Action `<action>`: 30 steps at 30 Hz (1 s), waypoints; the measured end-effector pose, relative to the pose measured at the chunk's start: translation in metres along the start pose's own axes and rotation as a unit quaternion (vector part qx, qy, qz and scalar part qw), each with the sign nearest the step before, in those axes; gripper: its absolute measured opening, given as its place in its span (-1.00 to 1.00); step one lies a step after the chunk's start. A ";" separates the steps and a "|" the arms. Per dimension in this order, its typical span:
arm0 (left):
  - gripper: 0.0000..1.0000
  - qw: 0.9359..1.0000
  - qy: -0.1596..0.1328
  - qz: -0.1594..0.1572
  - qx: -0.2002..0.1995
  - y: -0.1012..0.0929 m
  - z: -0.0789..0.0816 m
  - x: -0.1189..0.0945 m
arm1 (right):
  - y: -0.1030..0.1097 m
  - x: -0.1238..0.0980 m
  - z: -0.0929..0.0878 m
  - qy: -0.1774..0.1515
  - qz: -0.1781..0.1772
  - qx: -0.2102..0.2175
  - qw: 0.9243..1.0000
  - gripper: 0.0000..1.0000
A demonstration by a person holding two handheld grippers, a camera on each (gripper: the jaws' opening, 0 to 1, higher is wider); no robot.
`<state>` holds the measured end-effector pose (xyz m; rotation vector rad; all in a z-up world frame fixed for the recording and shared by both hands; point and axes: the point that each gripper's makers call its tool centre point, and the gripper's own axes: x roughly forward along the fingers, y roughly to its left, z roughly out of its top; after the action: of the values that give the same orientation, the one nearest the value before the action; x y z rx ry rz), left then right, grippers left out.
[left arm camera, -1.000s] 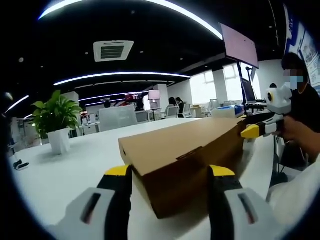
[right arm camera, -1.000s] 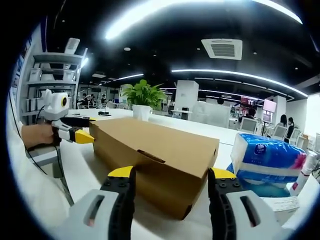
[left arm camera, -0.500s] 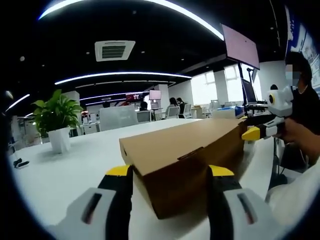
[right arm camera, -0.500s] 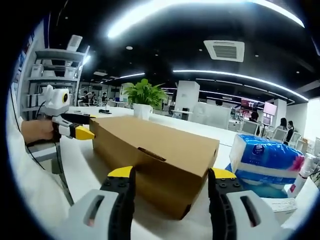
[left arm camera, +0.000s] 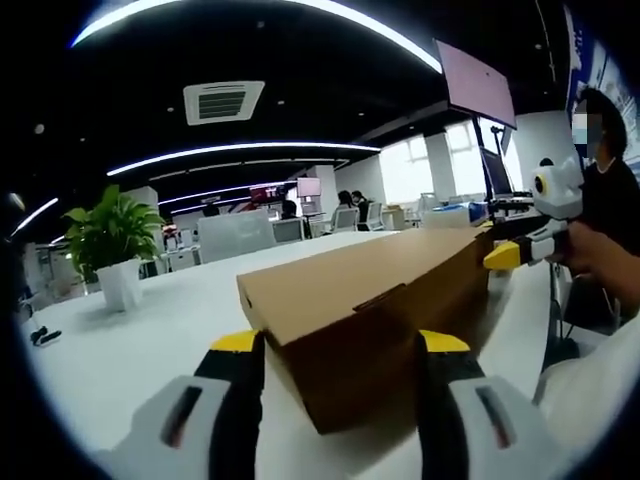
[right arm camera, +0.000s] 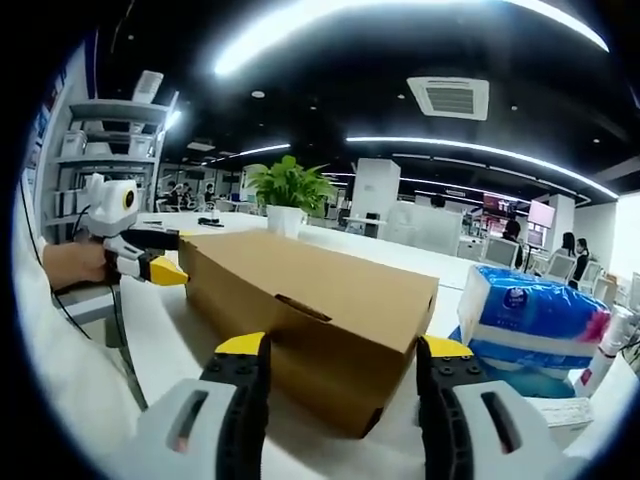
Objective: Operate the shoe box by opening the lid, removing the specified soft item, and placing it in the target area until the item is outside and the box remains undamaged.
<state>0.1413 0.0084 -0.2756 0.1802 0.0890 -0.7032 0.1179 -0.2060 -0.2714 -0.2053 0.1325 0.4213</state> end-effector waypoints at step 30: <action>0.26 0.999 0.015 -0.037 0.016 -0.005 0.000 0.003 | -0.005 -0.007 -0.005 0.025 -0.009 -0.018 0.999 0.17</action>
<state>0.1401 0.0027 -0.2771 0.2189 0.1137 -0.7754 0.1136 -0.2140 -0.2743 -0.2525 0.1724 0.4012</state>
